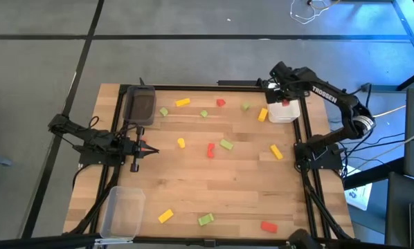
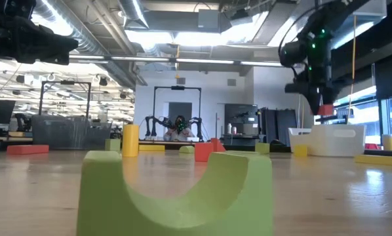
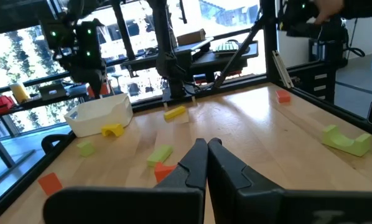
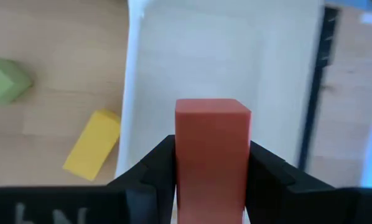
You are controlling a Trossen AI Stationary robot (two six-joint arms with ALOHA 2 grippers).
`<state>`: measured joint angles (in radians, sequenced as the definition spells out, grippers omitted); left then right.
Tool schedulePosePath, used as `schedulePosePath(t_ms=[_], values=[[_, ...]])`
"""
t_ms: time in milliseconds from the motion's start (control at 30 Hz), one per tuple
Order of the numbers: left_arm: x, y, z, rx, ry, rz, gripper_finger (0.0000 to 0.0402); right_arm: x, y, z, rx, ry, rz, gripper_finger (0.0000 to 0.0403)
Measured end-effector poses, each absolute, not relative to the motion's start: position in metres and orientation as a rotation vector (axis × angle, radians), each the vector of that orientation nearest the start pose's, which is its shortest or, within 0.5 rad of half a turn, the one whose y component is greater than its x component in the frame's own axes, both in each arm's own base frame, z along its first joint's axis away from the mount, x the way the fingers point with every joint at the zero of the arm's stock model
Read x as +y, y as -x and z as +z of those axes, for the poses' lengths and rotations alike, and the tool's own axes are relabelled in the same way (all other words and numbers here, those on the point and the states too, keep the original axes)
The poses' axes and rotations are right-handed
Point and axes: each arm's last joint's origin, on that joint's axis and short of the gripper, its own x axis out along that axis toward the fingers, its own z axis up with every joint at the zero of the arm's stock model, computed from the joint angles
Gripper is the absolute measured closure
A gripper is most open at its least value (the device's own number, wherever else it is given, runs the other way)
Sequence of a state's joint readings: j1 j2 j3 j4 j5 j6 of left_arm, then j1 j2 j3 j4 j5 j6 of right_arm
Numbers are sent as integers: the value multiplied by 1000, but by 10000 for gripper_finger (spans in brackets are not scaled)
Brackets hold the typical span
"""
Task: Sort & place blocks by color
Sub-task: Put the orange block into the white bin
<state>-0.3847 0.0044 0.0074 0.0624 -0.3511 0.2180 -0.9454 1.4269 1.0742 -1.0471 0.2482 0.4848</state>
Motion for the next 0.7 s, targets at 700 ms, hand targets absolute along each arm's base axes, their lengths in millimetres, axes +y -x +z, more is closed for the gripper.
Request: schedulePosePath(t_ms=[700], values=[[-27, -92, 172, -64, -194, -27, 401, -203, -136, 197, 1073, -916, -1285, 203]])
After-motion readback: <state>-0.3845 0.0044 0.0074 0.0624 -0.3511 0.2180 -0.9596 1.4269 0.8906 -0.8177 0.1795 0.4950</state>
